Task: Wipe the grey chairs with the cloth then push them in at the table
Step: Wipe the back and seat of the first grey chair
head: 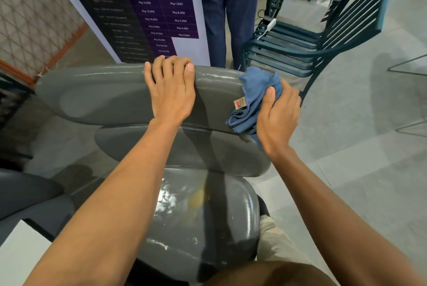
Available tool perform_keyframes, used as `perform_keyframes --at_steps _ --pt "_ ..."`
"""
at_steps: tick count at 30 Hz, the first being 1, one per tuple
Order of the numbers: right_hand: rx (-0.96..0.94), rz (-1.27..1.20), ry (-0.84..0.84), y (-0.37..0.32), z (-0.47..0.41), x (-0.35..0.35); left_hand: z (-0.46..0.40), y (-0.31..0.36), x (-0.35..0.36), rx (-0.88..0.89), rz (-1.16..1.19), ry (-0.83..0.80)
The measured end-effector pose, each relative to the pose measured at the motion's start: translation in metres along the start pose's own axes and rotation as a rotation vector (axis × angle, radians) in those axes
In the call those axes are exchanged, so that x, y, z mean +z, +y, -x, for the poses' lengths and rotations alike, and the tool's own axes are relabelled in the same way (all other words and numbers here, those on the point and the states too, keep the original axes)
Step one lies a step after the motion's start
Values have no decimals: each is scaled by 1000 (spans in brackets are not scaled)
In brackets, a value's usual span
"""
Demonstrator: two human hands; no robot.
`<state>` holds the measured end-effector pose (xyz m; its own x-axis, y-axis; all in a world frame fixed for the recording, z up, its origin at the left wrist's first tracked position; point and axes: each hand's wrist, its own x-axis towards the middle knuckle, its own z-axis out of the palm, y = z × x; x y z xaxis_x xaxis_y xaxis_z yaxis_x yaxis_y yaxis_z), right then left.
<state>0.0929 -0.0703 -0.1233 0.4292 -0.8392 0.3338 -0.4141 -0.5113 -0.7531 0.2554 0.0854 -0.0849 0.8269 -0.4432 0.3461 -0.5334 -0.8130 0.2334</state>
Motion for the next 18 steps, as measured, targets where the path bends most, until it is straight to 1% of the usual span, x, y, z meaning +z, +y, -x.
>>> perform_keyframes --at_steps 4,5,7,9,13,18 --pt "-232 338 -28 -26 -14 8 0 1 1 -5 -3 -2" --pt "-294 394 -22 -31 -16 11 0 0 0 -4 -2 -2" --pt "-374 416 -30 -32 -15 10 0 -1 -1 4 2 -12" --pt "-365 349 -84 -23 -13 3 0 -2 -3 8 2 -19" --pt "-142 91 -96 0 0 -6 2 -1 -5 9 12 -22" --pt "67 -334 -65 27 16 -6 2 3 -4 -13 1 -21"
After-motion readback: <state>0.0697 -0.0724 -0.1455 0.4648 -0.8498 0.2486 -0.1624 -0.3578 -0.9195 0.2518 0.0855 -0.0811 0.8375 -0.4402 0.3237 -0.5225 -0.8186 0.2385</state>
